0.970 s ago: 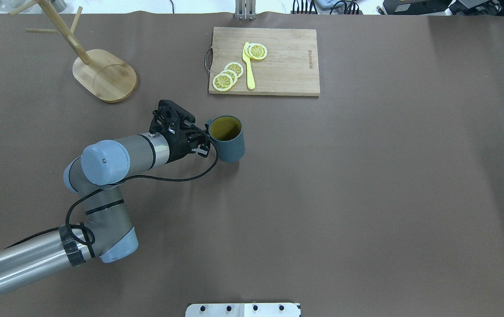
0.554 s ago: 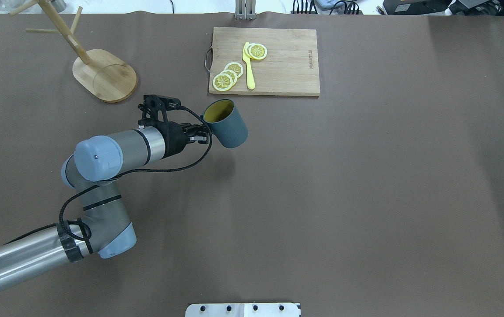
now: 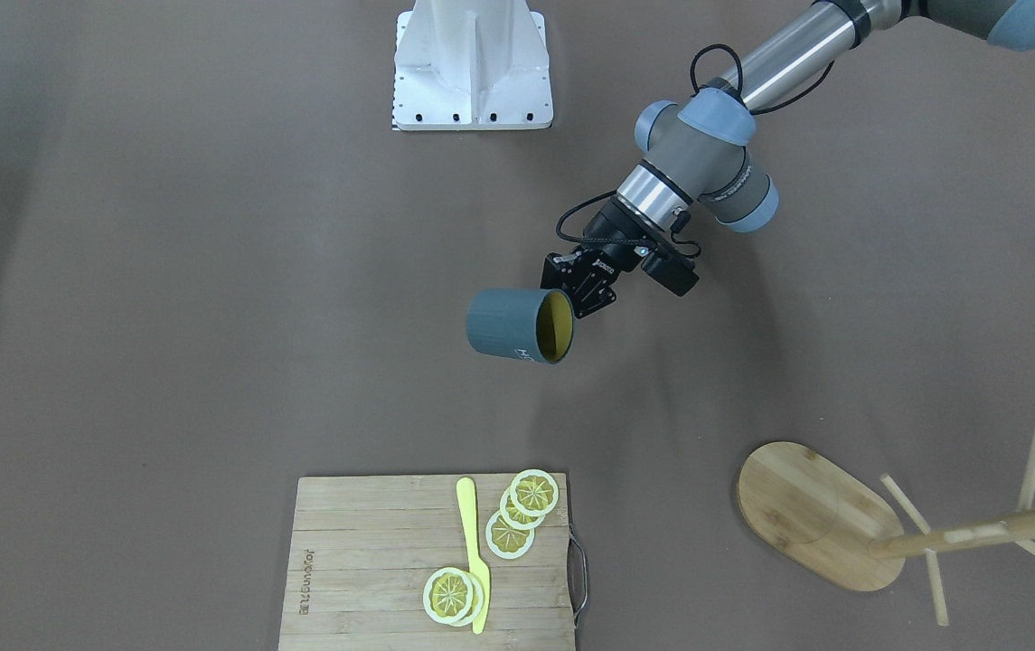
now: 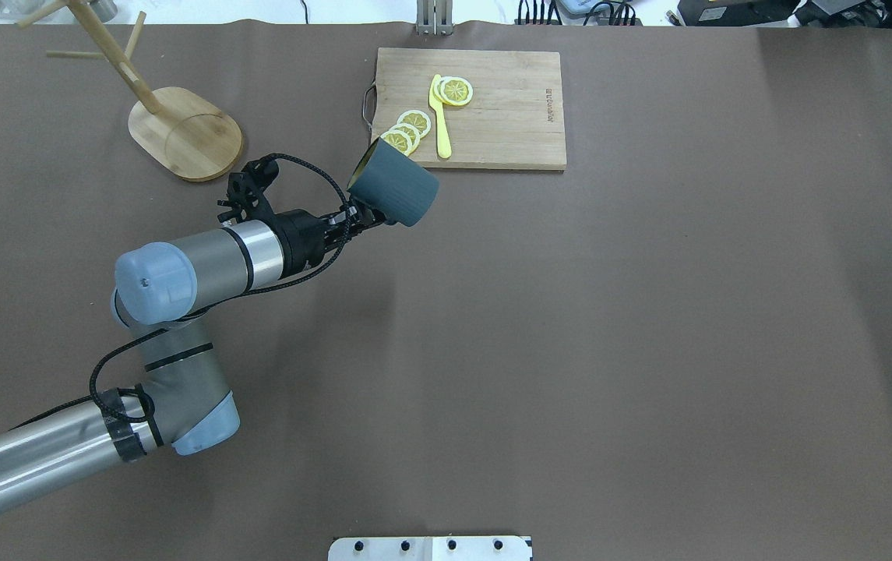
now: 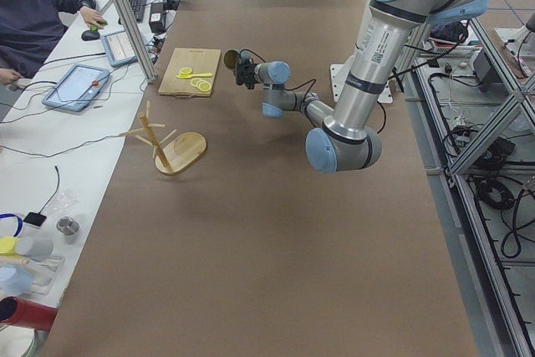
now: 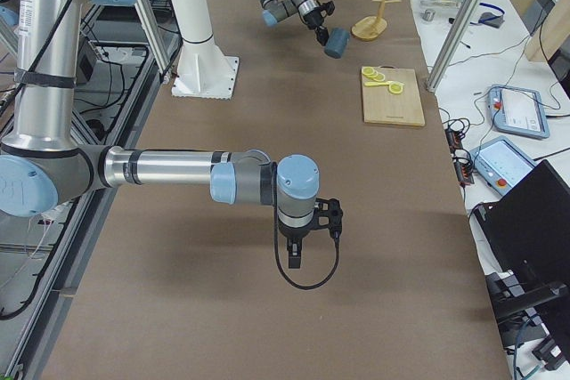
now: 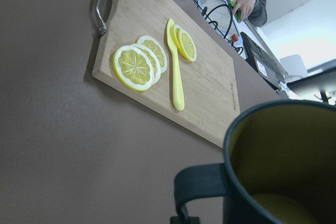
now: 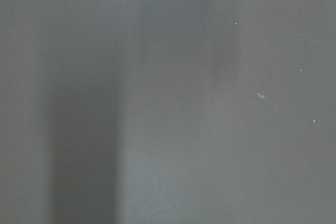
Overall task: Hang cup on storage rack
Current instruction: 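Lift the mug with the left gripper and carry it toward the rack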
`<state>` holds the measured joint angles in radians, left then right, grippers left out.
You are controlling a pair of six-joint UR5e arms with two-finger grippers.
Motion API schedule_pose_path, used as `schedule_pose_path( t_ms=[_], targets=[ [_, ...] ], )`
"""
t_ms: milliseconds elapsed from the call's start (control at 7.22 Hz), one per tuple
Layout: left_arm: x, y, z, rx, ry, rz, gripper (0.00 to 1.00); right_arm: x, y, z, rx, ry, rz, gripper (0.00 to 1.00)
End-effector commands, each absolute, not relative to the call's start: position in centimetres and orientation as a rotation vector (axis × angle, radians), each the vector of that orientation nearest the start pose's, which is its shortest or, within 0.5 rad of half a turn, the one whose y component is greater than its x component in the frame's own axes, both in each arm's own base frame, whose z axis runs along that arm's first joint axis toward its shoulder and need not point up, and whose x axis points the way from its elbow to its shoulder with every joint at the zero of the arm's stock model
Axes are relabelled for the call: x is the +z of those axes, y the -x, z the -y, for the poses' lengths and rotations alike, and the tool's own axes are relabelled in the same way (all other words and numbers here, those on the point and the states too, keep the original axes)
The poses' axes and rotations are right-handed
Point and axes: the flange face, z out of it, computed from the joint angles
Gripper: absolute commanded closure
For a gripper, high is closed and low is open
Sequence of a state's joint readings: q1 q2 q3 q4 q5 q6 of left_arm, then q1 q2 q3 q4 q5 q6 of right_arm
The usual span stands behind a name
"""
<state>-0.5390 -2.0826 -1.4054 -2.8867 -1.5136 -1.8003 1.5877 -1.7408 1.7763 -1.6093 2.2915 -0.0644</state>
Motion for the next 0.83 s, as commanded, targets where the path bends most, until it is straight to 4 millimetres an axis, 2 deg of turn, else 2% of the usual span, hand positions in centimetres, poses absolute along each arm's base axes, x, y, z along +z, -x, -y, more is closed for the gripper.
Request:
schedule_pose_path(
  t_ms=[0,139,416,693],
  targets=[
    [28.2,-46.2,48.9,-0.91,-0.061,-1.836,1.0,64.2,-7.5,41.9,-0.045,-0.028,0.719,0.0],
    [28.1,-43.6,51.0,-1.015,0.003,-1.884,1.0,64.1,-7.5,41.9,-0.046,-0.031,0.719,0.0],
    [28.2,-40.4,53.5,-1.187,0.154,-1.95,1.0,63.9,-7.5,42.0,-0.047,-0.034,0.719,0.0],
    [31.5,-37.6,56.8,-1.283,0.161,-1.95,1.0,63.7,-7.5,42.0,-0.047,-0.037,0.719,0.0]
  ],
)
